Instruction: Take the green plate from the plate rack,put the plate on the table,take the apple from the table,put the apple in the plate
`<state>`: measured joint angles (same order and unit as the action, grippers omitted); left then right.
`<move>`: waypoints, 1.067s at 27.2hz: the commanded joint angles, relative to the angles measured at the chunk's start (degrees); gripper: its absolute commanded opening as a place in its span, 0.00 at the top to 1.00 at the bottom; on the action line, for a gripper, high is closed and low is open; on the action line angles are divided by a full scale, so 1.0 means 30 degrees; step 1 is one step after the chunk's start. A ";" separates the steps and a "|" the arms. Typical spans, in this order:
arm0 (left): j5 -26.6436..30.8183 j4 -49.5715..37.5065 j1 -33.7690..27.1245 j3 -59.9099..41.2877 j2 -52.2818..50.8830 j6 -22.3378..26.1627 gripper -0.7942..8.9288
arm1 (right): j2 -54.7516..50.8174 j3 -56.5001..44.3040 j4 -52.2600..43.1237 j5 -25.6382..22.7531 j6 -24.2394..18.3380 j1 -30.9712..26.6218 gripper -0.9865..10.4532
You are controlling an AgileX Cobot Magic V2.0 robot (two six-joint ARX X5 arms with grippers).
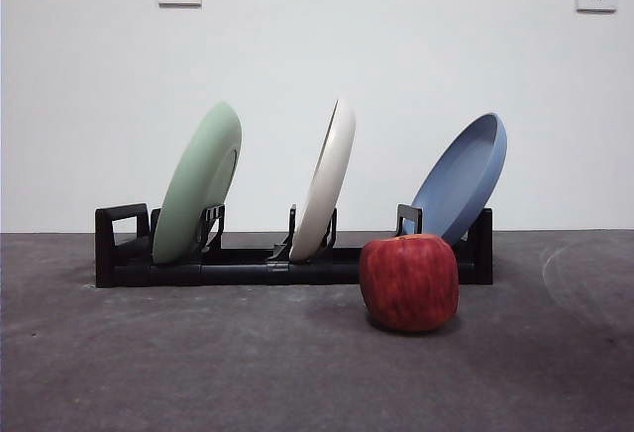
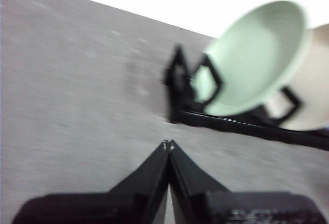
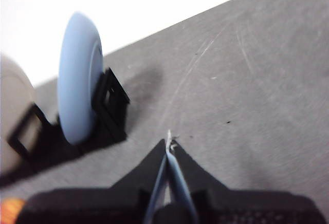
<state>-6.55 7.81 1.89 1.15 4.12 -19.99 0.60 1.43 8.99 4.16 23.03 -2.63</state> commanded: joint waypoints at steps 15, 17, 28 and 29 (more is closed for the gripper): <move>-0.7701 0.0678 -0.0051 0.8765 0.4226 -0.1734 0.92 | 0.5209 0.8182 -0.1647 0.6914 0.3381 0.0015 0.92; -0.8874 0.0699 -0.0022 1.0273 0.5639 -0.1741 0.92 | 0.6870 1.0193 -0.0656 0.8335 0.2820 0.0015 0.92; -1.1038 0.9085 0.0852 2.0553 1.3996 0.2492 0.92 | 1.4761 2.0611 0.7023 1.3602 -0.1100 0.1552 0.92; -1.0513 1.0127 0.1100 2.1500 1.4681 0.3067 0.92 | 1.5212 2.1267 0.7788 1.3107 -0.1668 0.1989 0.92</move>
<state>-38.98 35.14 4.60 62.78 46.57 -16.84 45.69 63.79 30.96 44.05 22.87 2.48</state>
